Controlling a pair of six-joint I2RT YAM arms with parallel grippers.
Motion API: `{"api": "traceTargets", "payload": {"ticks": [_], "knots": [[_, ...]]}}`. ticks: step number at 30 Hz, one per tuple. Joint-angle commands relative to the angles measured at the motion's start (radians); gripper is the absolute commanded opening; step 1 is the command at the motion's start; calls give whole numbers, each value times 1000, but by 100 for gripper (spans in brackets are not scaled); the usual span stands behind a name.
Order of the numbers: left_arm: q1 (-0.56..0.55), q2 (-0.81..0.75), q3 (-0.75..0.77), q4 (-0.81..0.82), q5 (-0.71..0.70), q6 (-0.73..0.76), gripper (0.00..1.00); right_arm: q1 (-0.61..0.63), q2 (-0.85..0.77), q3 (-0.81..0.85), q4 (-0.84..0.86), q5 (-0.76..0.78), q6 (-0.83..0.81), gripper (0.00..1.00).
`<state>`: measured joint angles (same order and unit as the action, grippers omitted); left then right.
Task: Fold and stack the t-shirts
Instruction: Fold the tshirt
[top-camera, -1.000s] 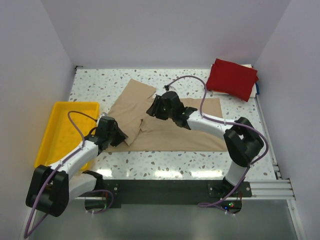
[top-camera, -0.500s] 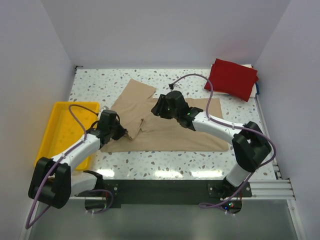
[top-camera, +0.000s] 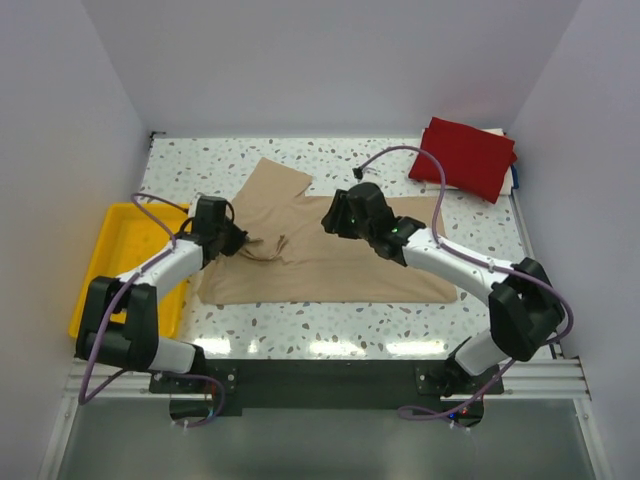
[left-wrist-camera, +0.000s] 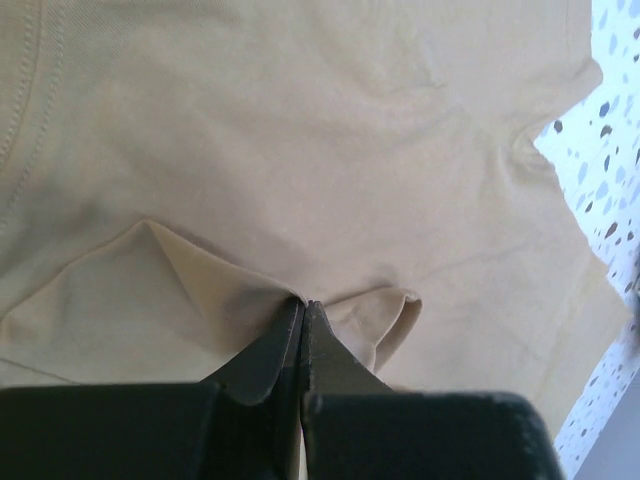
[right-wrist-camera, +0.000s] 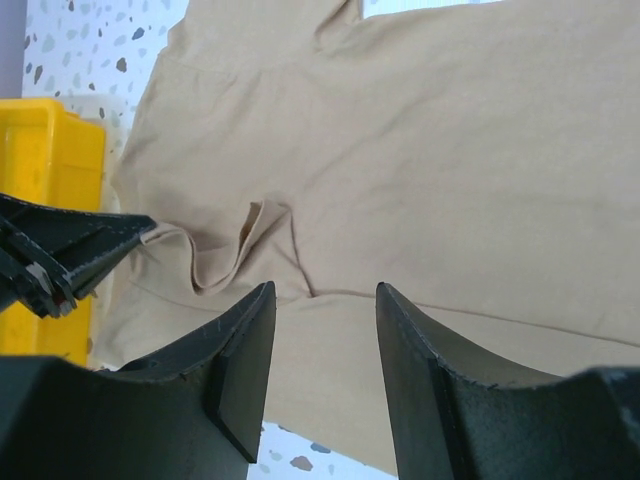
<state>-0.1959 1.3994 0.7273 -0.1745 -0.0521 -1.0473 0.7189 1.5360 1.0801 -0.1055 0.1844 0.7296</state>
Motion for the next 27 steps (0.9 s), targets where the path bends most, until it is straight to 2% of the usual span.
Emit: {"api": "traceTargets", "payload": {"ticks": [1,8,13,19,27], "knots": [[38,27,64,76,17,-22,0,-12,-57,-8,-11,56,-61,49],[62,105,104,84,17,-29,0,-16,7,38,10,-25,-130,50],[65,162,115,95,17,-36,0,-15,177,157,61,-152,-222,50],[65,171,92,113,28,-34,0,5,396,328,81,-223,-297,44],[67,165,75,124,40,-30,0,60,532,444,90,-246,-318,42]]}}
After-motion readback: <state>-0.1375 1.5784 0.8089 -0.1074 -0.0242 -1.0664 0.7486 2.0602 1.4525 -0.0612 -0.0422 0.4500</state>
